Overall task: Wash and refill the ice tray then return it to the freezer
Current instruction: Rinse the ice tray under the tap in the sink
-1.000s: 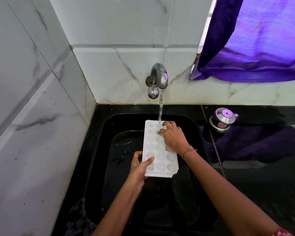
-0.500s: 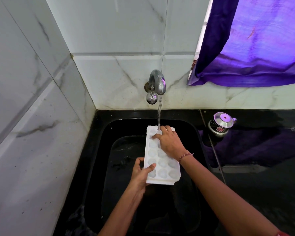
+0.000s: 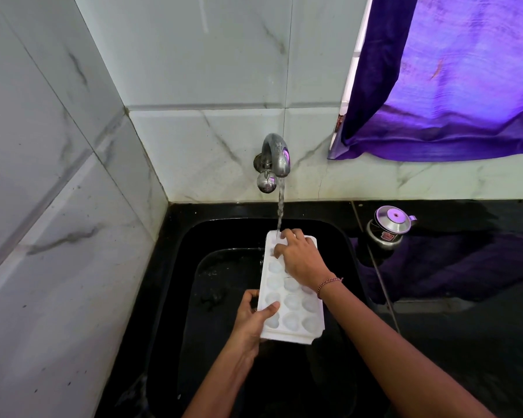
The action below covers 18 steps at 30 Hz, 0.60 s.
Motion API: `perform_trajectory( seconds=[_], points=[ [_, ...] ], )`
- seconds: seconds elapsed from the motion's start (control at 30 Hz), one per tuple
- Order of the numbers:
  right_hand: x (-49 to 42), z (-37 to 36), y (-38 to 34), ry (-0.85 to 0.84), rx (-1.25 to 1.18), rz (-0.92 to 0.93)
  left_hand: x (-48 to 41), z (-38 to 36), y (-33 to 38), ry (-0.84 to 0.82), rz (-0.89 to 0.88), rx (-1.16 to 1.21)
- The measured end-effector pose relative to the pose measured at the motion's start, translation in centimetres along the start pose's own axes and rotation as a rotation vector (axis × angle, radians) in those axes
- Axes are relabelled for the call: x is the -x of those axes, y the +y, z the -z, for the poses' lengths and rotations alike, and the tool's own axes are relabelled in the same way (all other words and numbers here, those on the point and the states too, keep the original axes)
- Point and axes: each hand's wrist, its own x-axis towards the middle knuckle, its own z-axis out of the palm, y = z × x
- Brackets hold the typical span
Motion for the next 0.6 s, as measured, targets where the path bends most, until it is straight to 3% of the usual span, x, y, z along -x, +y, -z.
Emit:
perform_trajectory(
  seconds=[0.6],
  points=[
    [0.52,0.08,-0.11,-0.029,-0.017,0.017,0.52,-0.03,-0.21,-0.013,-0.008,0.042]
  ],
)
